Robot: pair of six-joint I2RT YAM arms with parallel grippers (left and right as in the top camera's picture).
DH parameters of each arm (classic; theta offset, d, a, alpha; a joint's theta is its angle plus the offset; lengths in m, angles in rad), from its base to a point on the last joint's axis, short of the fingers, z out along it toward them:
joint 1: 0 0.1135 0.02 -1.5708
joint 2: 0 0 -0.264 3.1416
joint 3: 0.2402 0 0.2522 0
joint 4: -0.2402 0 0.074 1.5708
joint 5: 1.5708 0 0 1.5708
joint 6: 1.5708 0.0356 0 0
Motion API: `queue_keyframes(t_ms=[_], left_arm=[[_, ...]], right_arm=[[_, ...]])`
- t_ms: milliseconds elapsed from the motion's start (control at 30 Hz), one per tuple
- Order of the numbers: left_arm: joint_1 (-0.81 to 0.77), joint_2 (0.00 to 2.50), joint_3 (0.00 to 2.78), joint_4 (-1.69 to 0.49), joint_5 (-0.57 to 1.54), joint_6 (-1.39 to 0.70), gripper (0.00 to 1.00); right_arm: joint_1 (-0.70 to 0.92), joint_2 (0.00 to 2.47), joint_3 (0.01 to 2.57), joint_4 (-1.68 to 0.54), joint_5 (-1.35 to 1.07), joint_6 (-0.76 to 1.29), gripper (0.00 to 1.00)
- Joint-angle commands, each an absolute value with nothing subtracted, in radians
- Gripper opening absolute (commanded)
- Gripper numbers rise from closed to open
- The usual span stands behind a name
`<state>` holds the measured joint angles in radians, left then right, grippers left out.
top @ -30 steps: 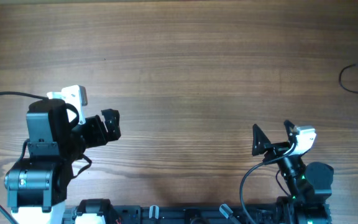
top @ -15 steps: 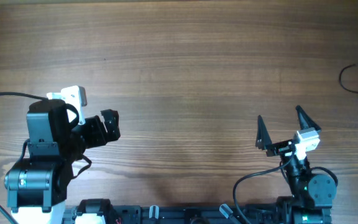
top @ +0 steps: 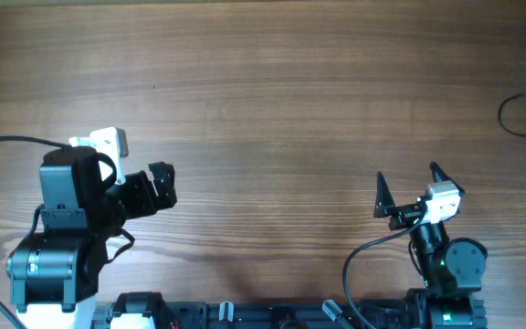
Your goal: Untangle cables
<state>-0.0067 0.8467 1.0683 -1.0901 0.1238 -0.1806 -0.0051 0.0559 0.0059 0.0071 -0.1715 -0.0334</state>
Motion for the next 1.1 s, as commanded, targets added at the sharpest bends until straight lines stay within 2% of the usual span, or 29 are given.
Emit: queue_keyframes(t_ms=[0, 600, 767, 1067], left_arm=[[-0.009, 0.841, 1.064, -1.09, 0.114, -0.175, 1.0], [-0.009, 0.841, 1.064, -1.091, 0.114, -0.174, 1.0], [-0.009, 0.841, 1.064, -1.09, 0.114, -0.174, 1.0], [-0.009, 0.764, 1.064, -1.09, 0.114, -0.175, 1.0]], right_arm=[[0.001, 0.086, 0.006, 0.009, -0.142, -0.052, 1.0], [0.0, 0.104, 0.006, 0.009, -0.142, -0.052, 1.0], [0.0, 0.003, 0.006, 0.017, -0.142, -0.052, 1.0], [0.0, 0.004, 0.006, 0.009, -0.141, -0.052, 1.0]])
